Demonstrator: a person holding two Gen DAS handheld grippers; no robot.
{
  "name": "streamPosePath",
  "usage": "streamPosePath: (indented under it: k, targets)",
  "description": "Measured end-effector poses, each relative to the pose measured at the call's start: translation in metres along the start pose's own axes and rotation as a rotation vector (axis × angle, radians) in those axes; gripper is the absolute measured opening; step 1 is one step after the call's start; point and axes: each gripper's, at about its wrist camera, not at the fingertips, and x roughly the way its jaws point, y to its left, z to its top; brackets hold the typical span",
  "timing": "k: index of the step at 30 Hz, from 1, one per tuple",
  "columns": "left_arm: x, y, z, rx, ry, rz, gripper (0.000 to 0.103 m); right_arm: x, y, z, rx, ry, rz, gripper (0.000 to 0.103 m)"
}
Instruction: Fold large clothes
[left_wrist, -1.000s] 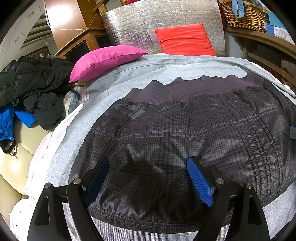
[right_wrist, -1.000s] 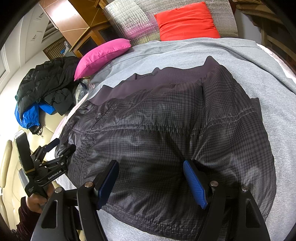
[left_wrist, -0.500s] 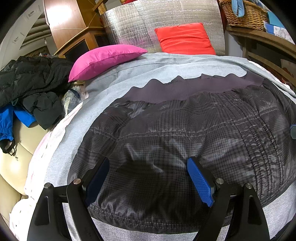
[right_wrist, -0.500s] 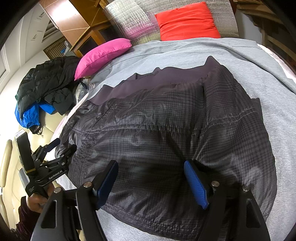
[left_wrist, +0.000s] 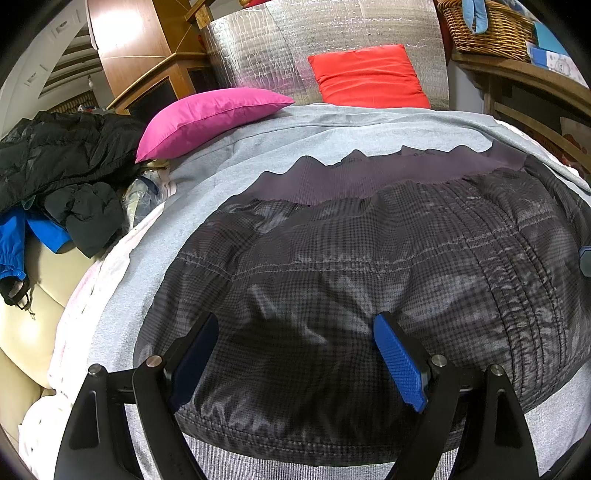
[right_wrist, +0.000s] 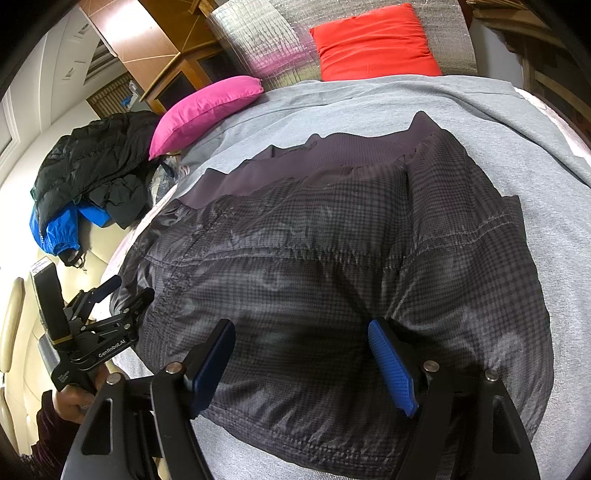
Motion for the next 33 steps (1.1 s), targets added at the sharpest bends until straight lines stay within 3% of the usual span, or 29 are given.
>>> streamPosePath:
  k: [18, 23, 28, 31, 33]
  targets:
    - [0.0, -0.001, 0.001, -0.001, 0.001, 0.001, 0.086, -0.001, 0.0, 0.0, -0.003, 0.002, 0.001, 0.078]
    - [-0.002, 0.004, 0.001, -0.018, -0.008, 0.008, 0.086, -0.012, -0.003, 0.002, 0.023, -0.003, 0.046, 0.078]
    - [-0.012, 0.035, 0.007, -0.107, -0.059, 0.07, 0.086, -0.053, 0.0, 0.004, -0.013, -0.167, 0.113, 0.078]
    - [0.001, 0.059, 0.003, -0.183, 0.006, 0.119, 0.086, -0.057, -0.014, 0.006, 0.055, -0.188, 0.096, 0.078]
    - [0.023, 0.066, -0.006, -0.207, 0.115, 0.136, 0.086, -0.043, -0.028, 0.007, 0.113, -0.13, 0.019, 0.078]
